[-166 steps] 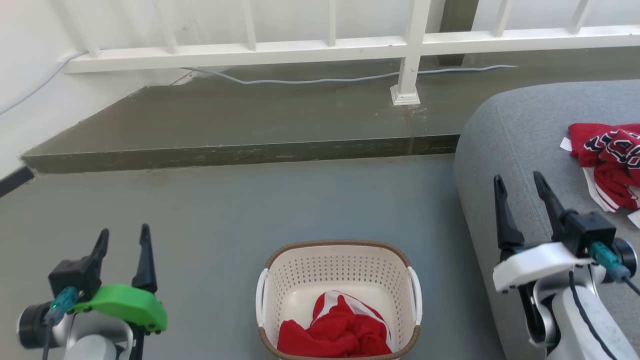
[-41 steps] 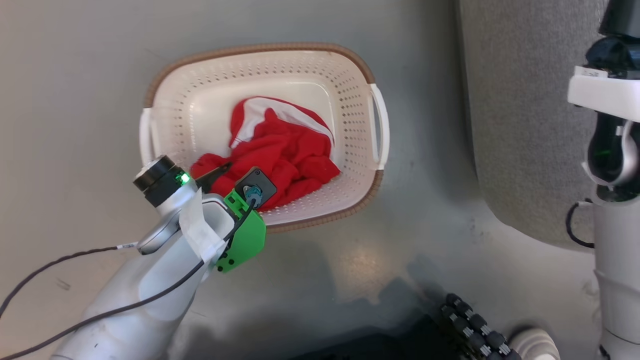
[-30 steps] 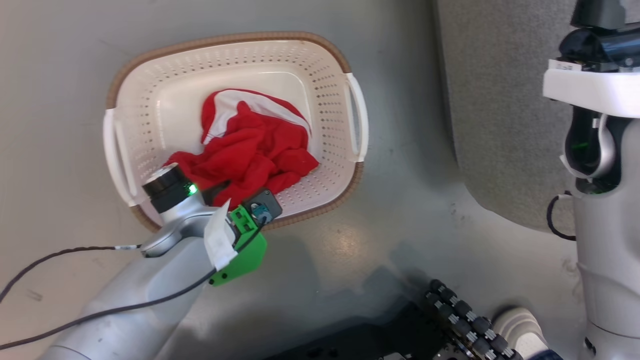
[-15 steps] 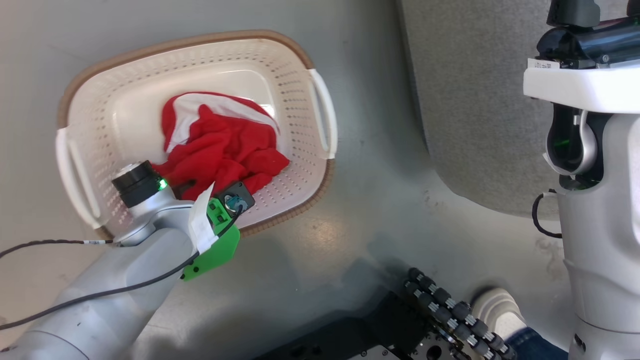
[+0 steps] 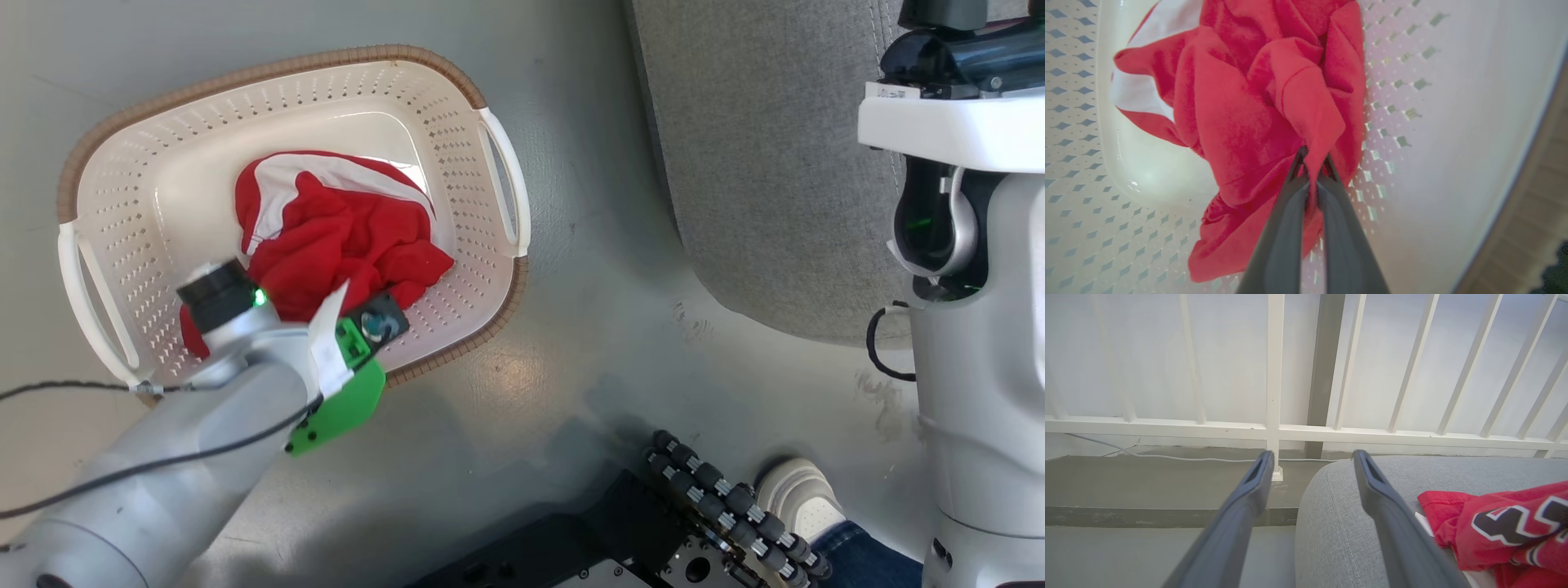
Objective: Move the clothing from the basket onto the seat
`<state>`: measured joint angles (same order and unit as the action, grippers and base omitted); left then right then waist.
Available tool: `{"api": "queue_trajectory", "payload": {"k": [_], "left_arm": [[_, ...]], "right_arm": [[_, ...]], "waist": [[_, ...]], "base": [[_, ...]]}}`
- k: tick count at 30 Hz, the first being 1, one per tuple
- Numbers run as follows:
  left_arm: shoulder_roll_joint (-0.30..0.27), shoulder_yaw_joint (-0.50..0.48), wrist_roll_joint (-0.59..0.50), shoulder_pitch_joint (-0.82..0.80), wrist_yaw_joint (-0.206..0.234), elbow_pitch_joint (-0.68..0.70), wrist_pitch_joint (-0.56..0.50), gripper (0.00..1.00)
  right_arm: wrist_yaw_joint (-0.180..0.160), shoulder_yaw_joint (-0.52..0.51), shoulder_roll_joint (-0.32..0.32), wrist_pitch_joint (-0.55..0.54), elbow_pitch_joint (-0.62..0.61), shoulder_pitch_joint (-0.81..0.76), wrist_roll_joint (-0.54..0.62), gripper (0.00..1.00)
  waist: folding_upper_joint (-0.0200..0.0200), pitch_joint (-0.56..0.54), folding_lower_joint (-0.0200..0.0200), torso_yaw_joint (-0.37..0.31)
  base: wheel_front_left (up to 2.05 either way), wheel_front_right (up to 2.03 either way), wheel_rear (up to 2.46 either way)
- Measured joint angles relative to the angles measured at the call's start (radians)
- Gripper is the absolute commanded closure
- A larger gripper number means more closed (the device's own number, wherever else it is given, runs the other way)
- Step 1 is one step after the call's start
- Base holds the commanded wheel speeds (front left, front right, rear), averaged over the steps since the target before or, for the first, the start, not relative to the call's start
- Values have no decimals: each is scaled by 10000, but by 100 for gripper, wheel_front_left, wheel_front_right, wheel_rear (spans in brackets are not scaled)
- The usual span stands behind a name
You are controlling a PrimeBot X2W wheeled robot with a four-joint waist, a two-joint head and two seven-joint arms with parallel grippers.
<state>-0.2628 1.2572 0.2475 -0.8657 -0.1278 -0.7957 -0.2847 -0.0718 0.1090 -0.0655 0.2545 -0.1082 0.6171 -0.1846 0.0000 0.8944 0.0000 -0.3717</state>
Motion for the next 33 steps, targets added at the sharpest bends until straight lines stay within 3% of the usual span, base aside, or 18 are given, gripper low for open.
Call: {"api": "queue_trajectory", "payload": {"k": [10, 20, 33], "left_arm": [[341, -385, 748, -474, 0, 176, 825, 100], [788, -1716, 1636, -833, 10, 301, 2222, 100], [1348, -2788, 2447, -782, 416, 443, 3839, 100]], "right_arm": [[-6, -336, 10, 0, 130, 1, 100, 0], [6, -589, -109, 0, 621, -275, 244, 0], [180, -719, -326, 0, 1490, -1358, 368, 0]], "waist": [[0, -294, 0, 285], [0, -1012, 0, 835], [0, -2403, 0, 1634]], "base": [[0, 0, 0], [0, 0, 0], [0, 0, 0]]}}
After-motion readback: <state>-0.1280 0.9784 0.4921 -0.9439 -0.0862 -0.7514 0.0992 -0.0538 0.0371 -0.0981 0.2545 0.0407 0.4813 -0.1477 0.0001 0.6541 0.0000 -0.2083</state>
